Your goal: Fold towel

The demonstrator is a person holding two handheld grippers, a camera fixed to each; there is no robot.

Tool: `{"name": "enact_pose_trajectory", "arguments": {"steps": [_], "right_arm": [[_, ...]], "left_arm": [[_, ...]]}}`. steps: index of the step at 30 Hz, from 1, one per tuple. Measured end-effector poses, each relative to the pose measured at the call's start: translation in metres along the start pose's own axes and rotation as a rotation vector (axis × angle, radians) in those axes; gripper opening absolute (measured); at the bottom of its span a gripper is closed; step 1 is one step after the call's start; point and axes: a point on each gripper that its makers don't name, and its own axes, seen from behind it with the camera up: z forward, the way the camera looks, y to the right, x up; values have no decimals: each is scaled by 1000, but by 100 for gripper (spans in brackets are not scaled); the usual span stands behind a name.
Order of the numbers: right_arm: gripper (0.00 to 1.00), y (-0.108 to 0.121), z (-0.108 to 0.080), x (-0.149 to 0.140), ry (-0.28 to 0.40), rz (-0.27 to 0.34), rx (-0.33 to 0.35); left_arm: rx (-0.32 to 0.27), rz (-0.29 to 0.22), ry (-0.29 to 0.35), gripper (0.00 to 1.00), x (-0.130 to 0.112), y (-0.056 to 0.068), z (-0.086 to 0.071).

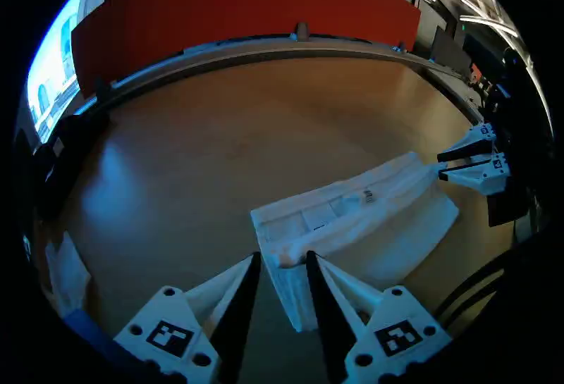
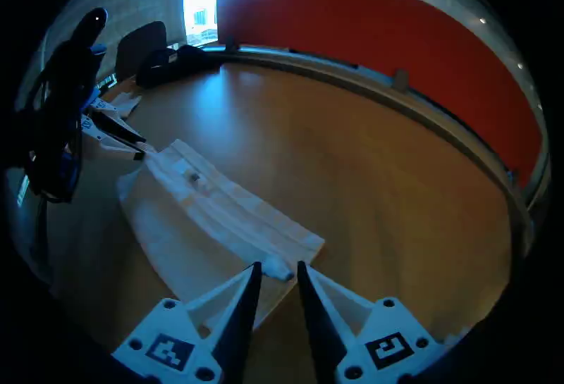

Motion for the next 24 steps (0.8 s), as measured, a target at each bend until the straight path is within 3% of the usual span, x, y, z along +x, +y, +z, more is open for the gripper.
{"name": "enact_pose_trajectory", "arguments": {"steps": [3,8,15,24], "right_arm": [[73,7,0,2,10,4,-27],[94,16,-2,3,20,10,-55],[99,22,-5,6,32,19,-77],[99,19,-9,5,34,6,-73]], "left_arm": [[11,-15,4,68,2,-5,-1],[23,-41,22,82,5,-13,-5],[42,-61,38,86,6,-20,-12],[46,-61,41,86,5,-20,-15]]}}
